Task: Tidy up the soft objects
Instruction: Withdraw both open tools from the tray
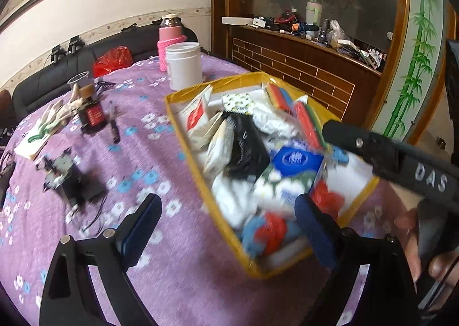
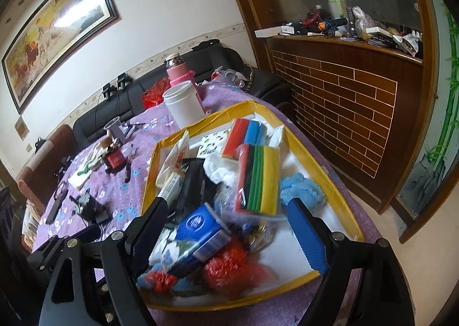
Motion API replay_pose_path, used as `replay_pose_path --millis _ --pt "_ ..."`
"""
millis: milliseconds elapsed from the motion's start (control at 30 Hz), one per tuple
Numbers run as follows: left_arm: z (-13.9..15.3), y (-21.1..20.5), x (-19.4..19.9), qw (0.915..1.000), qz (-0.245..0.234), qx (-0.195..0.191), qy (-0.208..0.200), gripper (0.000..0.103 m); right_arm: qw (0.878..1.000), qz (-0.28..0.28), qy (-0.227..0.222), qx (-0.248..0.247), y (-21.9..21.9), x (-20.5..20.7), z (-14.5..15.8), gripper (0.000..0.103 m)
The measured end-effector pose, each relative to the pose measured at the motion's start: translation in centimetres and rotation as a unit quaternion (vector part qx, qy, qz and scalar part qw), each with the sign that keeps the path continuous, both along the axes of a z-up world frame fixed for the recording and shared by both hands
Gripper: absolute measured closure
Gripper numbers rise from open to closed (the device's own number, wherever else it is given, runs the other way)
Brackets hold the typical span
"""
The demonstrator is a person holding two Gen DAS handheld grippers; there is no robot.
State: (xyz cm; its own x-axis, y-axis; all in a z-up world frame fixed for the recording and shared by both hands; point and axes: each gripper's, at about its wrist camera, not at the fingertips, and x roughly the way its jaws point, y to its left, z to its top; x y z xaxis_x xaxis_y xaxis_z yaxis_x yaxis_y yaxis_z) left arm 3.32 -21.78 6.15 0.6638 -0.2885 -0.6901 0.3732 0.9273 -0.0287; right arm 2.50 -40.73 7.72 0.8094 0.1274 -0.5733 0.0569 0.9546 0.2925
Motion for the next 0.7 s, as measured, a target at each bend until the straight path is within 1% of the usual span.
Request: replay_pose_path --millis 133,233,400,467,600,667,700 --pt "-0.8 1.8 -2.2 1.0000 0.000 0.006 0.001 0.010 1.000 -0.003 -0.001 0.003 1.0 -1.2 -0.5 0.014" --pt "-1.3 3.0 -3.6 1.0000 0.007 0.002 -0.002 0.010 1.000 -0.002 -0.005 -0.002 1.7 -2.0 -0.8 0.014" --pt "-2.3 4.1 -4.5 0.9997 0.018 0.004 -0.015 0.009 1.000 -0.016 -0.008 -0.007 1.7 -3.5 -1.3 0.014" --pt "-2.8 4.6 -4.7 0.9997 0.018 -0.007 -0.014 0.009 1.000 -0.024 -0.005 -0.010 1.6 -4.2 -1.6 0.014" --pt "-3.2 5.2 -5.4 0.9993 0.021 -0.010 -0.028 0.008 0.998 -0.049 -0.015 -0.029 1.7 -6.2 -2.2 0.014" --pt "-3.0 5.4 -5.4 0.9992 0.026 -0.012 -0.029 0.006 0.997 -0.065 -0.018 -0.044 2.0 -7.1 -2.6 0.014" --pt "-3.0 5.5 -5.5 0.9990 0.029 -0.011 -0.031 0.001 0.996 -0.069 -0.017 -0.046 2.1 -7.3 -2.8 0.013"
